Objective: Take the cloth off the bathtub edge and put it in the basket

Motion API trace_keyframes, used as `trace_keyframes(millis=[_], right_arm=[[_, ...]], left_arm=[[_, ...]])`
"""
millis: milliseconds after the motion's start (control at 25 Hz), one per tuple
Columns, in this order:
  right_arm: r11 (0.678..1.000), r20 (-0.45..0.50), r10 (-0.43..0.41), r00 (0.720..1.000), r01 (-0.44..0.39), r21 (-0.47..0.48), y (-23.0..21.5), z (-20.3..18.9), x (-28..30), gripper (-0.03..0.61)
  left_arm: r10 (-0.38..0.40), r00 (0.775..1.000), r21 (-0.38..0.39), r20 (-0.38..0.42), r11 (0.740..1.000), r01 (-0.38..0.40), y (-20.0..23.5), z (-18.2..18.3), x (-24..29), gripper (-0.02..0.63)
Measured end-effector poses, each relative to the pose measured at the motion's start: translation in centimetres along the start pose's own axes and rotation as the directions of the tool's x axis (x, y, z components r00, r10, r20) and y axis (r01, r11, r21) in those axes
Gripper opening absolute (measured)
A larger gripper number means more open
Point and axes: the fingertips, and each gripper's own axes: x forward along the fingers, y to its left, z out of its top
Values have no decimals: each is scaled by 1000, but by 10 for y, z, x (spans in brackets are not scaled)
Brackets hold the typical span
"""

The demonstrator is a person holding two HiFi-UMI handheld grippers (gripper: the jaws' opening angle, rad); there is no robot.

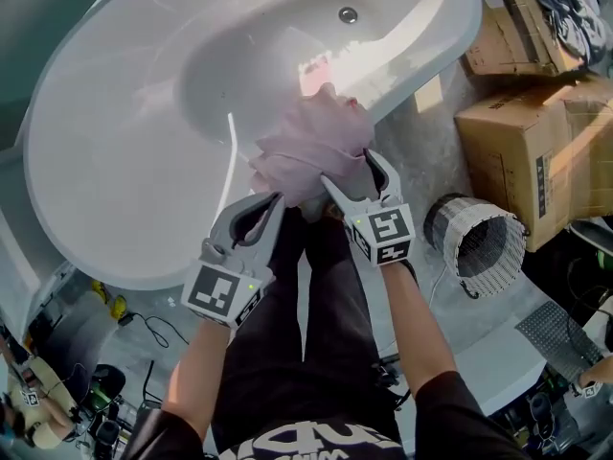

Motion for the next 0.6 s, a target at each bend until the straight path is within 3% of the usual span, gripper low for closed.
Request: trace_keyframes(millis=[440,600], right_arm=[[999,-33,18,999,-19,-30,-20,0,15,483],[998,-40,56,998,-56,-4,-21,0,22,491]], left_arm=[[2,1000,-19,-28,1000,-3,-1,-5,5,-3],[-9,1000,-17,-21,1000,9,-2,-7,4,-3]])
